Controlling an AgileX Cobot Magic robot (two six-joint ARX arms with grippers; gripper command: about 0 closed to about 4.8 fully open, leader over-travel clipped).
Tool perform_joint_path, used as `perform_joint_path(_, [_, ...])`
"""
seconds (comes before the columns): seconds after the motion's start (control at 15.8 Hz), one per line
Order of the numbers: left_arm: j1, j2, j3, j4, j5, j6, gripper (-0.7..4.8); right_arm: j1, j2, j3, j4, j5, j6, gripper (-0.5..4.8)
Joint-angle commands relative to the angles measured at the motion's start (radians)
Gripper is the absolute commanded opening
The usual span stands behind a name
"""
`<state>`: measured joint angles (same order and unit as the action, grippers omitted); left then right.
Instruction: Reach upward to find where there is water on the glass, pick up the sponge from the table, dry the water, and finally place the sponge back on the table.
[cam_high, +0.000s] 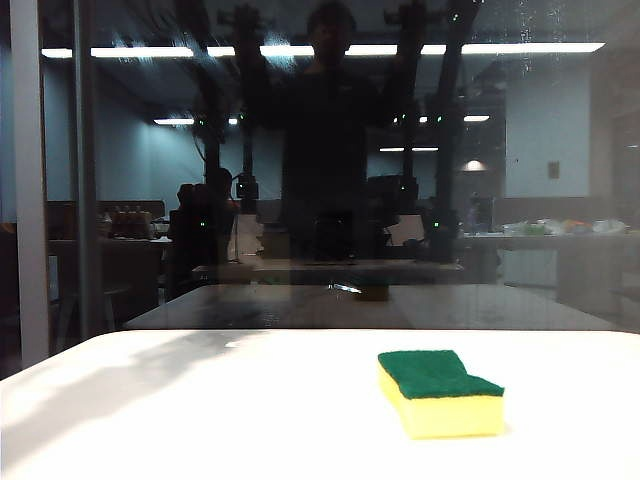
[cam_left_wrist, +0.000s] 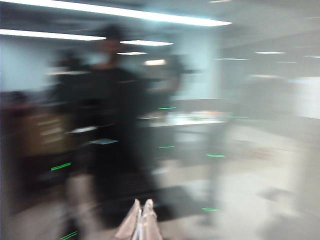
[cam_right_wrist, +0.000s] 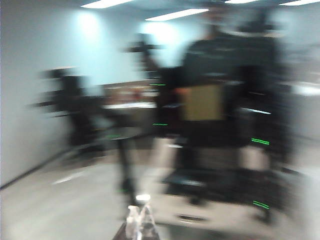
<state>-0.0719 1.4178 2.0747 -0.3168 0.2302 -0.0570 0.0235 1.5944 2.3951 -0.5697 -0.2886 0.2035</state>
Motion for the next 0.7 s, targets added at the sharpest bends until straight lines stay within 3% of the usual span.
perform_joint_path(0.06, [0.0, -0.004, 0.006, -0.031, -0.182, 0.058, -0.06, 0.001, -0.006, 0.003, -0.051, 0.227, -0.102, -0.03])
perform_joint_path(0.25, [0.0, -0.004, 0.006, -0.063, -0.193, 0.132, -0.06, 0.002, -0.008, 0.003, -0.12, 0.448, -0.14, -0.03])
perform_joint_path(0.51, [0.0, -0.004, 0.006, -0.071, -0.189, 0.132, -0.06, 0.002, -0.021, 0.003, -0.105, 0.443, -0.272, -0.02])
perform_joint_path(0.7, [0.0, -0.004, 0.006, -0.071, -0.189, 0.132, -0.06, 0.002, -0.04, 0.003, -0.107, 0.412, -0.288, -0.01])
